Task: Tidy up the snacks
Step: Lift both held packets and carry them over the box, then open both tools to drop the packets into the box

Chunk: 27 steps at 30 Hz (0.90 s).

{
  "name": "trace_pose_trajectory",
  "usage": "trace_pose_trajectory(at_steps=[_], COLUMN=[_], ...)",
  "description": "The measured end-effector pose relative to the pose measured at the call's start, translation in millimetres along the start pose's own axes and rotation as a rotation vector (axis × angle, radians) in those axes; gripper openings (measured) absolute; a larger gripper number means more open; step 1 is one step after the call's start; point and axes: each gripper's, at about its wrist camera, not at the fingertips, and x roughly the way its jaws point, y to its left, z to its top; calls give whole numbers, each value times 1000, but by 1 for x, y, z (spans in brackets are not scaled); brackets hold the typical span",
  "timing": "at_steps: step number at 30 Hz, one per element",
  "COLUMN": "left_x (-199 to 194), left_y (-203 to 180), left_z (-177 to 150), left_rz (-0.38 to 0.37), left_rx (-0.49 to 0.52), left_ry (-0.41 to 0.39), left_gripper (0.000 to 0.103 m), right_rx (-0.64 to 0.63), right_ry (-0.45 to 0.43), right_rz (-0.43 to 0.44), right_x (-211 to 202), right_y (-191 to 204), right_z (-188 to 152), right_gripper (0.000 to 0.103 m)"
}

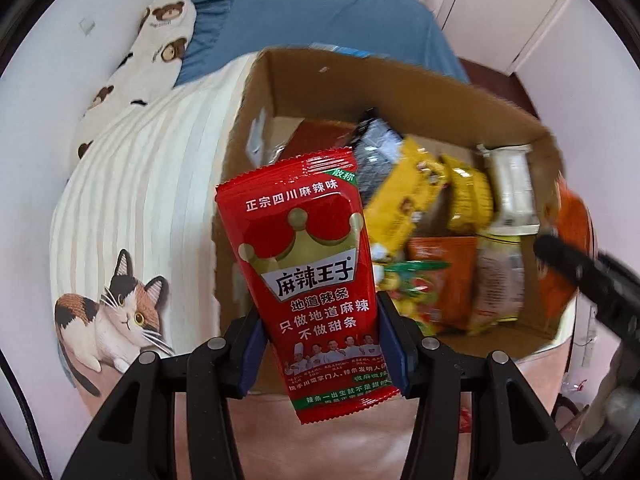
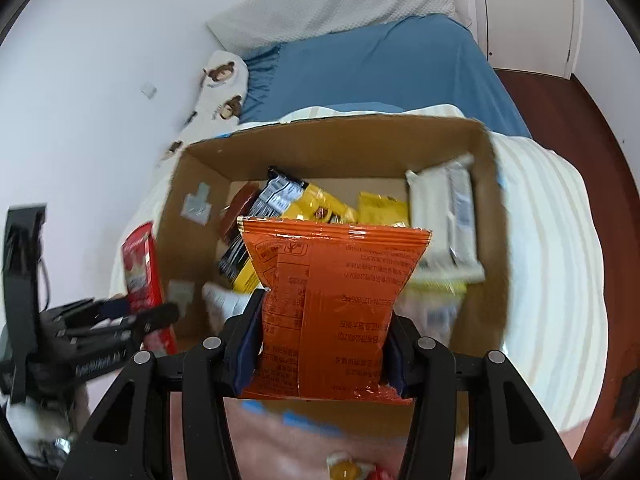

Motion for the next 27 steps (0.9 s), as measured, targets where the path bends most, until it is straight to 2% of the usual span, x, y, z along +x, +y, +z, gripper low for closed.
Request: trace_pose_trajectory(at_steps=[2, 3, 4, 5, 6, 9, 12, 14, 17, 18, 19, 27], left_x=[12, 20, 23, 28, 30, 32, 33, 31, 24, 22, 19, -19], left_y=[6, 7, 9, 12, 13, 12, 9, 6, -1, -3, -4, -26], left_z=[5, 8, 10, 12, 13, 17, 17, 17, 14, 12, 10, -19], left_rz=[12, 14, 15, 16, 16, 21, 24, 27, 40, 47, 52, 28], left_rx=[-14, -17, -18, -23, -27, -23, -26, -27, -17, -15, -13, 3], left_ry=[23, 33, 41, 43, 41, 18, 7, -15, -46, -53, -61, -169], left_gripper=[49, 50, 50, 51, 56, 73, 79, 85, 89, 97, 100, 102], right_rx=[15, 24, 27, 27, 32, 53, 67, 61, 36, 31, 28, 22], right_ry=[24, 38, 50, 63, 65, 67, 60, 52, 41, 36, 29, -45], right_rz=[-15, -19, -29, -33, -29, -40, -59, -92, -142, -159, -167, -203], right_x=[18, 28, 39, 48, 54, 61, 54, 49, 38, 33, 27, -28], right_y=[0, 0, 0, 0, -1, -7, -15, -18, -18, -19, -19, -17], right_z=[9, 13, 16, 18, 20, 18, 10, 6, -2, -7, -11, -56], right_gripper=[55, 61, 71, 93, 98, 98, 98, 99, 100, 100, 100, 100])
